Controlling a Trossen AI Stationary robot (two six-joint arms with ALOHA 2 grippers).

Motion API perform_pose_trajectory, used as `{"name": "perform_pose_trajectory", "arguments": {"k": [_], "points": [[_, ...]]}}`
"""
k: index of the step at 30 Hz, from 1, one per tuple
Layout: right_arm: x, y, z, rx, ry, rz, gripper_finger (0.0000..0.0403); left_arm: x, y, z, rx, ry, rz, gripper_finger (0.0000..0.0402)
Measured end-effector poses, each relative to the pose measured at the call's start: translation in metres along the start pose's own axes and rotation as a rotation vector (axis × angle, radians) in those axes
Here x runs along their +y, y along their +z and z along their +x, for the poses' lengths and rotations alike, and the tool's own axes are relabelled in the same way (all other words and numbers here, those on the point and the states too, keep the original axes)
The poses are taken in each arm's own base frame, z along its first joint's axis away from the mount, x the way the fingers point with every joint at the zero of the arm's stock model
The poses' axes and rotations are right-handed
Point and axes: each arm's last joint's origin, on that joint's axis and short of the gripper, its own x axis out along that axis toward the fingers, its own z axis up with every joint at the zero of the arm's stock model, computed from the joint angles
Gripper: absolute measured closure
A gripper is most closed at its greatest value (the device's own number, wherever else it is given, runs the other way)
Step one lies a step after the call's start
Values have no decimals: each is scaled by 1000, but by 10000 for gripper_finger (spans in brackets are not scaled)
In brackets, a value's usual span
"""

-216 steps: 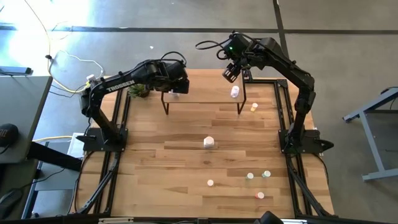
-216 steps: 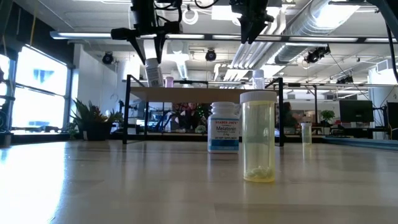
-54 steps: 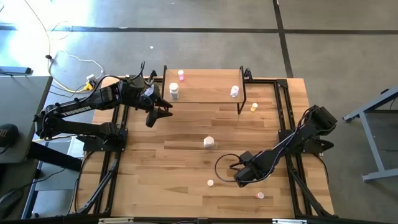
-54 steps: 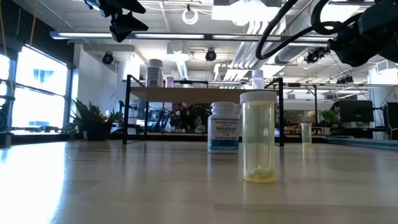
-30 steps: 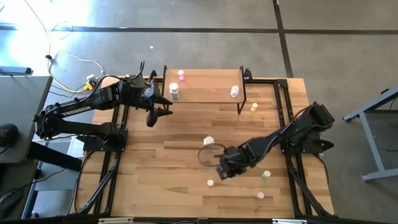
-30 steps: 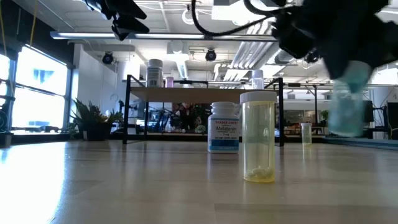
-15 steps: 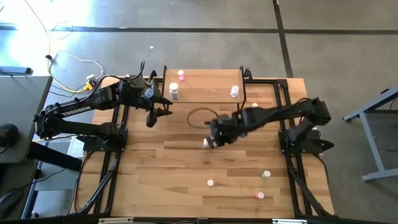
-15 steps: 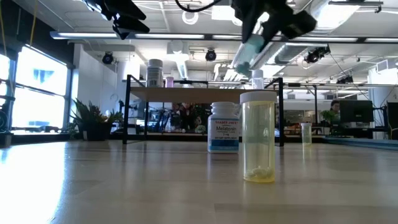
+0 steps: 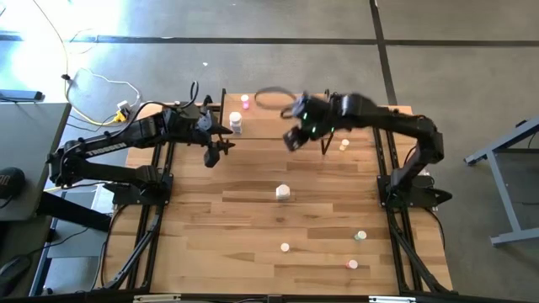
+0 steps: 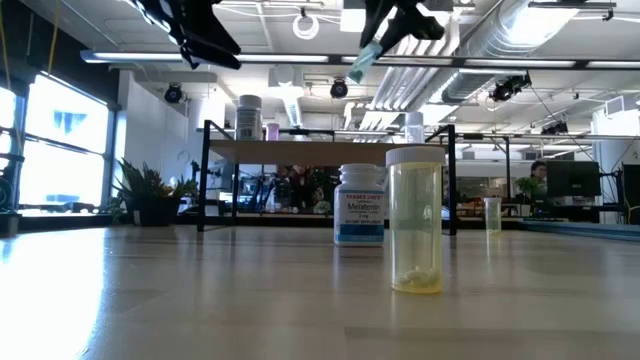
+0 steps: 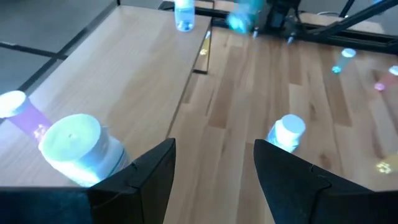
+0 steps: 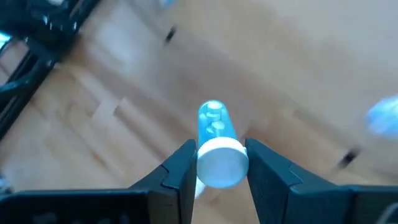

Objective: Pick and place medicine bottles onto shelf by color
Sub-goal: Put the left blue pill bottle on the shelf

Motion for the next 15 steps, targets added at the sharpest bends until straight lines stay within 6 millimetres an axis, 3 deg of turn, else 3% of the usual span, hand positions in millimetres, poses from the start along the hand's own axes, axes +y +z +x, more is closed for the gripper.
{"name": "perform_pose_trajectory", "arguments": {"k": [8, 15], "points": [[-59, 54, -34, -139, -98, -128, 295, 4, -2, 12, 48, 94, -3, 195], [-112, 75, -43, -121, -203, -168, 295, 6, -4, 22, 79, 128, -27, 195]]}}
